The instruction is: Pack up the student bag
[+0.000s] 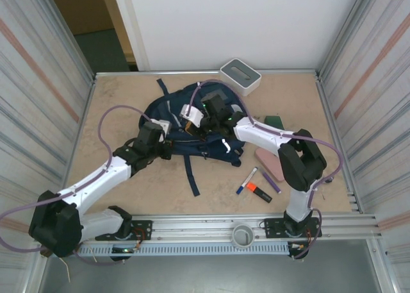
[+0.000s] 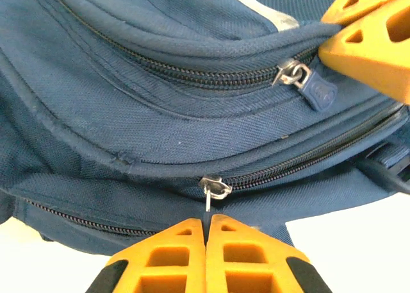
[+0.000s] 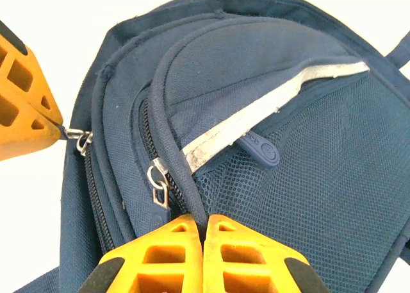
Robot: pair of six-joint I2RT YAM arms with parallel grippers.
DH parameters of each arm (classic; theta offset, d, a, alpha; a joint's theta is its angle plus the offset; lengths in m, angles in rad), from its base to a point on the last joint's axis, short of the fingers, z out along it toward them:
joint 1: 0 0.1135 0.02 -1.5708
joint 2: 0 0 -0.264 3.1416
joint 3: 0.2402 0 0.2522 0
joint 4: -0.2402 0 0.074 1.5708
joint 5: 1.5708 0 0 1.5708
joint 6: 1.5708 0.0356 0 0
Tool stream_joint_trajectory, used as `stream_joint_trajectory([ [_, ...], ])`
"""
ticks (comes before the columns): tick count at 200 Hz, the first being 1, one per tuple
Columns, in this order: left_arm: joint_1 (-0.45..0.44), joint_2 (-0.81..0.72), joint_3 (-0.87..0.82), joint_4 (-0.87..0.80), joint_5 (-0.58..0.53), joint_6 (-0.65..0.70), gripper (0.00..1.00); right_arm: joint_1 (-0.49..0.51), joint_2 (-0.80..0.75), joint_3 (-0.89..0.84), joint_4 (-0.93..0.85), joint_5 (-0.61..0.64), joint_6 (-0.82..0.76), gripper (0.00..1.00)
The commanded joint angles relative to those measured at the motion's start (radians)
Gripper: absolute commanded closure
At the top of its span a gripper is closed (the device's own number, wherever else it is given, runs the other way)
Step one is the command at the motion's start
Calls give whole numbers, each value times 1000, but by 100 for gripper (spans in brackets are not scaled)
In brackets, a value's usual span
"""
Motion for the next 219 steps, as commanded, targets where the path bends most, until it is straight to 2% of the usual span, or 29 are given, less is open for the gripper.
stream_joint_trajectory([
  [1, 6, -35, 37, -77, -123, -8, 100, -38, -79, -18, 48, -49, 71, 100],
  [58, 36, -12, 103, -108, -239, 41, 100, -95, -113, -77, 109, -153, 76, 100],
  [97, 81, 24, 122, -110, -265, 64, 100, -114, -95, -67, 99, -179, 60, 100],
  [109, 82, 23, 128, -108, -209, 75, 100, -110, -85, -55, 88, -177, 61, 100],
  [132, 74, -3, 85, -4, 32, 69, 100, -91, -69, -40, 112, -170, 98, 100],
  [153, 51, 17, 76, 40, 153, 62, 100, -73, -56, -31, 151, -153, 165, 100],
  [174, 31, 39, 61, 85, 231, 50, 100, -53, -48, -29, 203, -134, 229, 100],
  [219, -1, 52, 43, 128, 316, 26, 100, -27, -36, -3, 229, -51, 293, 100],
])
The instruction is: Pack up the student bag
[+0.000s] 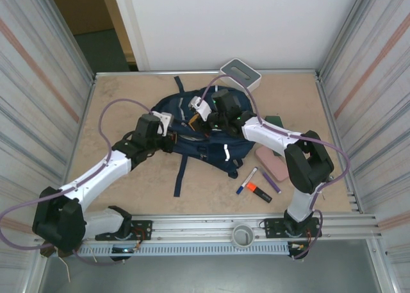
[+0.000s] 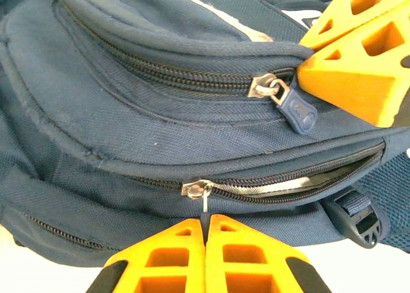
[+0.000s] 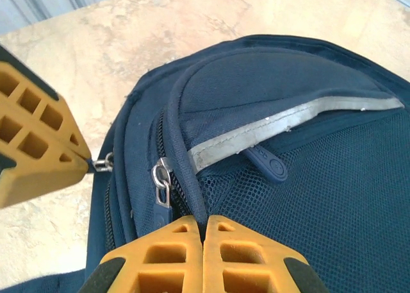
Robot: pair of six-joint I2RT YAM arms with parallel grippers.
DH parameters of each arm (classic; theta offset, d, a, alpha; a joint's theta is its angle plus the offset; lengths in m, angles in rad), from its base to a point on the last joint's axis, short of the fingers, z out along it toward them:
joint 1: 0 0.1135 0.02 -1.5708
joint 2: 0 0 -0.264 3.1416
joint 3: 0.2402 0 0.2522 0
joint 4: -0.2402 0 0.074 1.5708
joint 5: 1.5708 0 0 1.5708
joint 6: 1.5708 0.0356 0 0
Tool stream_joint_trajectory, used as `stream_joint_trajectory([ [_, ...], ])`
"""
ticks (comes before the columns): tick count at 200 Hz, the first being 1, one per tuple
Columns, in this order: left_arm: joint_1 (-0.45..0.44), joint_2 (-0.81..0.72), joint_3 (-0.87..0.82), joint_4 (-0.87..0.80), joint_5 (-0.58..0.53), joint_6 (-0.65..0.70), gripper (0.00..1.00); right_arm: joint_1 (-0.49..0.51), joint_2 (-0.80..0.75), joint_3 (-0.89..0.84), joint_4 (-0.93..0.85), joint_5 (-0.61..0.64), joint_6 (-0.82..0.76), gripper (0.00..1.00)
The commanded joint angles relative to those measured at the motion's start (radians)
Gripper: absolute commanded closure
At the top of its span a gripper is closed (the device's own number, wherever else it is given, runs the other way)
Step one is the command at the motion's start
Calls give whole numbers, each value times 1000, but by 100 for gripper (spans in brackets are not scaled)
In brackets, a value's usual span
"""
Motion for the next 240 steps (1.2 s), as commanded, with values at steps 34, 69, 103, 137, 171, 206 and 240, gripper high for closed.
stream_joint_trajectory([
  [34, -37, -25, -36, 85, 195, -31, 100, 17, 24, 79, 83, 80, 55, 100],
  [69, -37, -55, -59, 108, 263, -51, 100, 12, 42, 87, 37, 140, 22, 100],
  [103, -37, -49, -58, 104, 235, -49, 100, 13, 44, 69, 43, 114, 19, 100],
  [137, -25, -41, -30, -43, -106, -38, 100, -5, 2, 11, 63, 64, -32, 100],
  [171, 56, -62, -45, -66, -243, -41, 100, -26, -31, -24, 3, -2, -150, 100],
  [206, 129, -63, -30, -33, -239, -30, 100, -43, -28, -34, -67, -21, -232, 100],
  [240, 163, 29, 16, -10, -204, -12, 100, -57, -25, -36, -57, -107, -239, 100],
])
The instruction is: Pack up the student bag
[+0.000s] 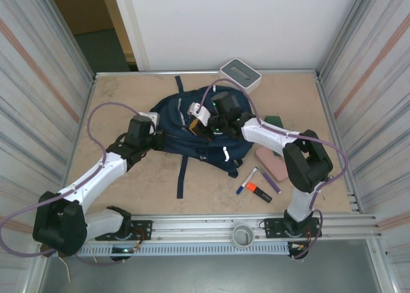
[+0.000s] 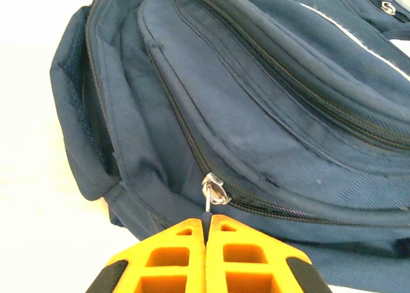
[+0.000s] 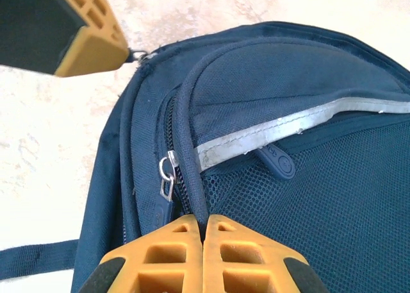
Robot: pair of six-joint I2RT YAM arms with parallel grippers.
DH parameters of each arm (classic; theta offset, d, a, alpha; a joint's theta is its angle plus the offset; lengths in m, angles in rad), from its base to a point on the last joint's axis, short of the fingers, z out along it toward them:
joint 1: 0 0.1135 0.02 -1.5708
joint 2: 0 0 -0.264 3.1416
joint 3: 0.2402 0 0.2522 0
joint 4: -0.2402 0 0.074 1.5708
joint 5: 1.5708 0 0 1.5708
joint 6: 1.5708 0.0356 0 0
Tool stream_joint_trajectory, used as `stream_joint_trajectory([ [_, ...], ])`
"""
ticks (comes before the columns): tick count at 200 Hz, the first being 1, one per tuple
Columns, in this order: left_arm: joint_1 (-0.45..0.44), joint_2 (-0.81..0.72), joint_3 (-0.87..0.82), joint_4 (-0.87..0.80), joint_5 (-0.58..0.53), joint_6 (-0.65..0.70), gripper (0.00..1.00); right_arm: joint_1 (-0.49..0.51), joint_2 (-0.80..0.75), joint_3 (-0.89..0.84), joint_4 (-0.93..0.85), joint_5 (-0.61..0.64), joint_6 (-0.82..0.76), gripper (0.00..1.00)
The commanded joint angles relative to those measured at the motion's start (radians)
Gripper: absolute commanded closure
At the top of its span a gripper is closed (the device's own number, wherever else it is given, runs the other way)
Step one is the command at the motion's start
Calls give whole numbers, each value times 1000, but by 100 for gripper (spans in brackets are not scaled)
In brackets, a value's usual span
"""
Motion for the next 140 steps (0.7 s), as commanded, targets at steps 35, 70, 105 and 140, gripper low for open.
stream_joint_trajectory([
  [35, 32, 33, 41, -3, 62, 6, 100, -46, -6, 23, 19, -127, -25, 100],
  [70, -4, -69, -19, -32, 110, -41, 100, -44, 52, 110, 9, -166, -34, 100],
  [105, -42, -138, -62, -54, 144, -86, 100, -46, 87, 183, -30, -166, -55, 98],
  [140, -102, -152, -61, -55, 160, -104, 100, -78, 47, 168, -93, -60, -40, 72],
])
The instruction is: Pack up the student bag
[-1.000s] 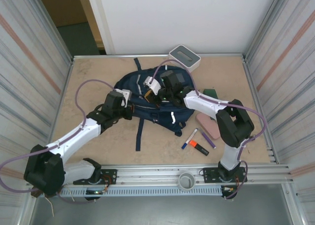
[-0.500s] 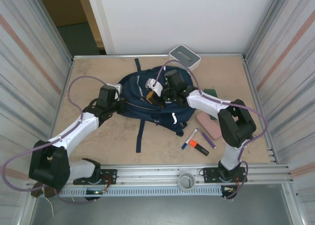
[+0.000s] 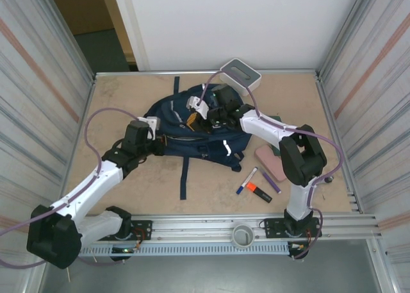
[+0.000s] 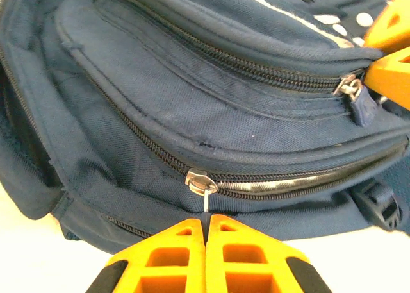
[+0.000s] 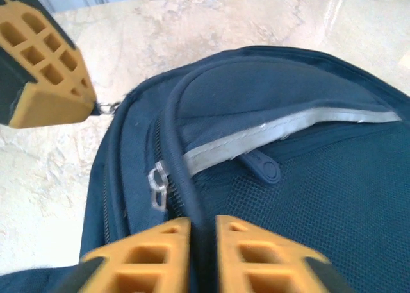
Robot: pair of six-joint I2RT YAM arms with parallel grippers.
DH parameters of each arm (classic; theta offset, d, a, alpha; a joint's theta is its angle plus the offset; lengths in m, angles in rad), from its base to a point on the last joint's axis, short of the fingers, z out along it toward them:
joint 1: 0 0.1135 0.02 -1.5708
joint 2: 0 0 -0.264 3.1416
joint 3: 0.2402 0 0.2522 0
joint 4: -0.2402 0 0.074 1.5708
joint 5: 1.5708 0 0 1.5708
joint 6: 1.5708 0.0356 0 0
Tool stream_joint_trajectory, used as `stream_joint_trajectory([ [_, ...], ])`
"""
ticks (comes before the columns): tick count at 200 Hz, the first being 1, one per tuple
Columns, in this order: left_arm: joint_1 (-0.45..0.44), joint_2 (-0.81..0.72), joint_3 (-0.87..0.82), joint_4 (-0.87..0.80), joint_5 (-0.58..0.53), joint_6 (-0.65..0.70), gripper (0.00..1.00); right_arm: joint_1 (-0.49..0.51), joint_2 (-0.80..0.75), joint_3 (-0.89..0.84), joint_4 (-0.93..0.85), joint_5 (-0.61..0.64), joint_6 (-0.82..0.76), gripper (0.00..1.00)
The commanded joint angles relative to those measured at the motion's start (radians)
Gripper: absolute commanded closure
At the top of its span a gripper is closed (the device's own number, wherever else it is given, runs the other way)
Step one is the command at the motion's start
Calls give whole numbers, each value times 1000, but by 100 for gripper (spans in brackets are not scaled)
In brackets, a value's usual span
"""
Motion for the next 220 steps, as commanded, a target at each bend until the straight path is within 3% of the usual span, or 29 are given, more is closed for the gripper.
stream_joint_trajectory([
  [1, -48, -24, 0, -23, 52, -32, 100, -39, -35, 25, -14, 90, -3, 72],
  [45, -127, -19, 27, -7, 63, -40, 100, -48, -211, -135, -69, 278, 167, 50],
  [67, -139, -18, 31, -8, 70, -37, 100, -39, -313, -239, -61, 285, 272, 40],
  [103, -150, -12, 29, -8, 70, -33, 100, 6, -382, -332, -35, 285, 315, 37],
  [156, -154, -8, 17, -9, 51, -28, 100, 115, -268, -213, -17, 404, 224, 37],
  [220, -156, -2, 9, -3, 45, -31, 100, 130, -107, -70, -70, 233, 93, 37],
])
